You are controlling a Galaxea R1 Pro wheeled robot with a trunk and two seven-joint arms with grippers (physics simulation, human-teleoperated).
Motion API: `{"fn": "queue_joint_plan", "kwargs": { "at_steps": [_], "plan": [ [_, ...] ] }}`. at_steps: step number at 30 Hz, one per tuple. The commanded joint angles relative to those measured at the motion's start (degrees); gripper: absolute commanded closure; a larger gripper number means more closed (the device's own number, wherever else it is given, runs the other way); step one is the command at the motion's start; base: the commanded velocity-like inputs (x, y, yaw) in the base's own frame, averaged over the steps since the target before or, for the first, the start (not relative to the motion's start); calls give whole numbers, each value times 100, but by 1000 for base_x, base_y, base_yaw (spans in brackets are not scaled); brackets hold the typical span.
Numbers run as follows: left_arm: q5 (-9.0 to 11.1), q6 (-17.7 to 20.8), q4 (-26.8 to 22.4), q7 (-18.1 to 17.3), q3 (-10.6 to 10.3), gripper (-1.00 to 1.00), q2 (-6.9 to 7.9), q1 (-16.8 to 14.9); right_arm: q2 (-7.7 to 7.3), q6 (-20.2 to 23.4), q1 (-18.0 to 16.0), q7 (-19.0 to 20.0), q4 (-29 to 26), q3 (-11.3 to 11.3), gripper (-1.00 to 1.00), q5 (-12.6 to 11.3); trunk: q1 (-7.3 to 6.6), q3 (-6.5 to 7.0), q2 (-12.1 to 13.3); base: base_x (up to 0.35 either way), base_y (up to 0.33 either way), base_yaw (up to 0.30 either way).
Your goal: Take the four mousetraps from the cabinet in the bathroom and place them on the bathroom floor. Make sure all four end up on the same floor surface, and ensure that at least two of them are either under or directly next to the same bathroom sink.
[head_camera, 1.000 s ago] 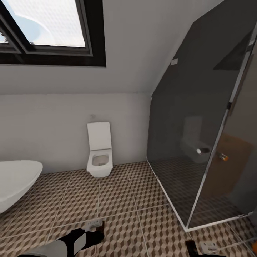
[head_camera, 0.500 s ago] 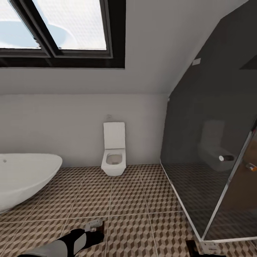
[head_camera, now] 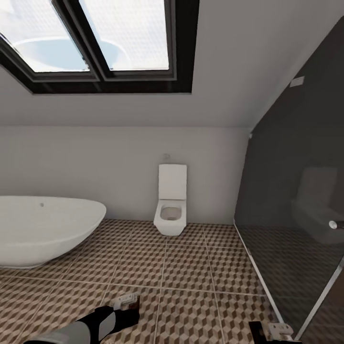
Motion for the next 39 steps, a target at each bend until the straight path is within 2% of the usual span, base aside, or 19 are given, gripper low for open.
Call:
{"fn": "queue_joint_plan", "kwargs": {
  "at_steps": [1,39],
  "plan": [
    [50,22,-1,-3,-48,100,0,-5,-2,11,-7,25,6,48,100,-79,1,-5,-7,0,0,285],
    [50,22,-1,-3,-48,100,-7,-5,-2,11,-7,25,13,48,100,-77,1,102,-7,0,0,285]
  ]
}}
